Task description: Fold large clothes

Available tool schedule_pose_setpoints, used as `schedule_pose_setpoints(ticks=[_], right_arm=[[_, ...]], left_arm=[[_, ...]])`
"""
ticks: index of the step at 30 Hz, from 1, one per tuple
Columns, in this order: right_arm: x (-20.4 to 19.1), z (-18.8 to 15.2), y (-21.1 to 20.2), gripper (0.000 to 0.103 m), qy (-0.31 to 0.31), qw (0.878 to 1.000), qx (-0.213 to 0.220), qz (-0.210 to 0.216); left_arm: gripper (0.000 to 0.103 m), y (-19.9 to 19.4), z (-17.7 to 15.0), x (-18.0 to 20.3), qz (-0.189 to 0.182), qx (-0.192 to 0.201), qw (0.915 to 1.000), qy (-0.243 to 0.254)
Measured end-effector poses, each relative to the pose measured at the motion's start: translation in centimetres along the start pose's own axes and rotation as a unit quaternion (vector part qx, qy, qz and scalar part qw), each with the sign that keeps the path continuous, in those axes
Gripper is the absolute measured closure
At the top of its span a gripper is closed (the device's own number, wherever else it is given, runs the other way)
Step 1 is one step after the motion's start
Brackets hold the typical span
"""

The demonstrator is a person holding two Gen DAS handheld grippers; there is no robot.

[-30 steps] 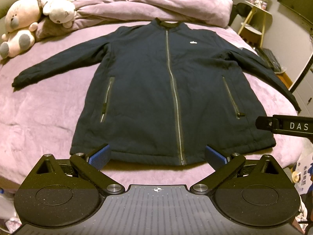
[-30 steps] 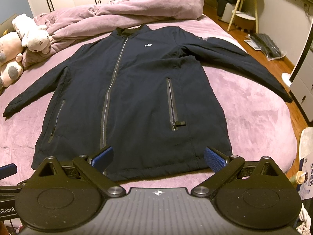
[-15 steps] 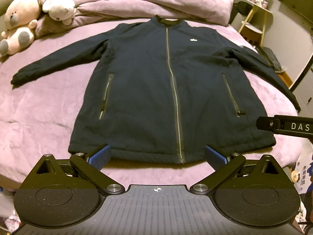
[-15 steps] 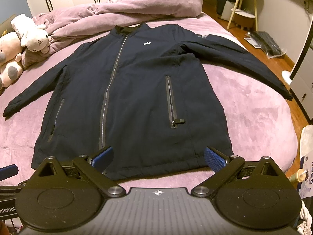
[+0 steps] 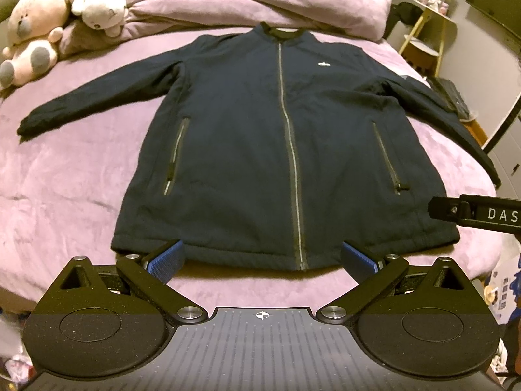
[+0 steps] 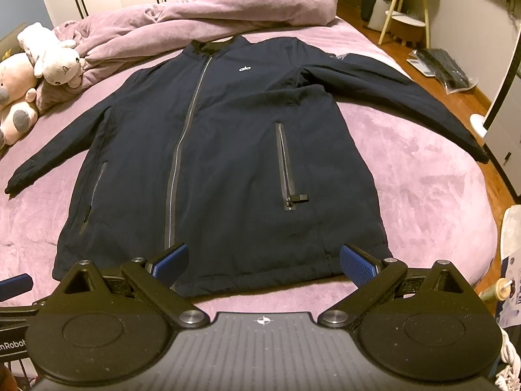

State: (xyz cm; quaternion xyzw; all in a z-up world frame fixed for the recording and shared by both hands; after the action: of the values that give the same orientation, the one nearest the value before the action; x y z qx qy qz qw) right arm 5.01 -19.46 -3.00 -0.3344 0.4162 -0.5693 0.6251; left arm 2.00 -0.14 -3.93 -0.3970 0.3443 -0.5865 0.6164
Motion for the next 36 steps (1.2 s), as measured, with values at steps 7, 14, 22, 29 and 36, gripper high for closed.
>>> schedule_pose_setpoints(ticks=[7, 14, 22, 29, 36], right_arm=[[0.0, 0.0, 0.2, 0.004, 0.0, 1.0, -0.002, 0.002], [0.1, -0.1, 0.4, 0.004, 0.002, 1.0, -0.005, 0.007], [0.4, -0.1, 0.7, 0.004, 0.005, 1.0, -0.011, 0.017], [0.5, -0.1, 0.9, 0.004, 0.009, 0.999, -0.017, 0.026], [0.7, 0.1, 1.4, 0.004, 0.011, 0.999, -0.027, 0.033]], left_arm=[[0.0, 0.1, -0.1, 0.0, 0.009, -0.002, 1.0, 0.003], [0.0, 0.3, 0.3, -0.1, -0.013, -0.008, 0.9998, -0.012], [0.0, 0.8, 0.3, -0.3, 0.011, 0.0, 0.9999, -0.004], [0.0, 1.2, 0.4, -0.1, 0.001, -0.007, 0.9999, -0.009], [0.0, 1.8, 0.5, 0.0, 0.007, -0.015, 0.9998, -0.007]])
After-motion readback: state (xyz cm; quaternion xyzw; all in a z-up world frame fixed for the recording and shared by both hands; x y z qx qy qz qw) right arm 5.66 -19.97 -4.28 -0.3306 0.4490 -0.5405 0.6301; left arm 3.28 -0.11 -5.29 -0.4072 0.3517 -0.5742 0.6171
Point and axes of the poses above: each gripper's, at about its wrist camera, not at the fingertips, and y roughly the way its jaws point, x to its right, z to its top, the point moved 3 cm from there along y, roughly the way its jaws point, and after that the axes turned 8 degrees about -x, right-handed, at the moved point
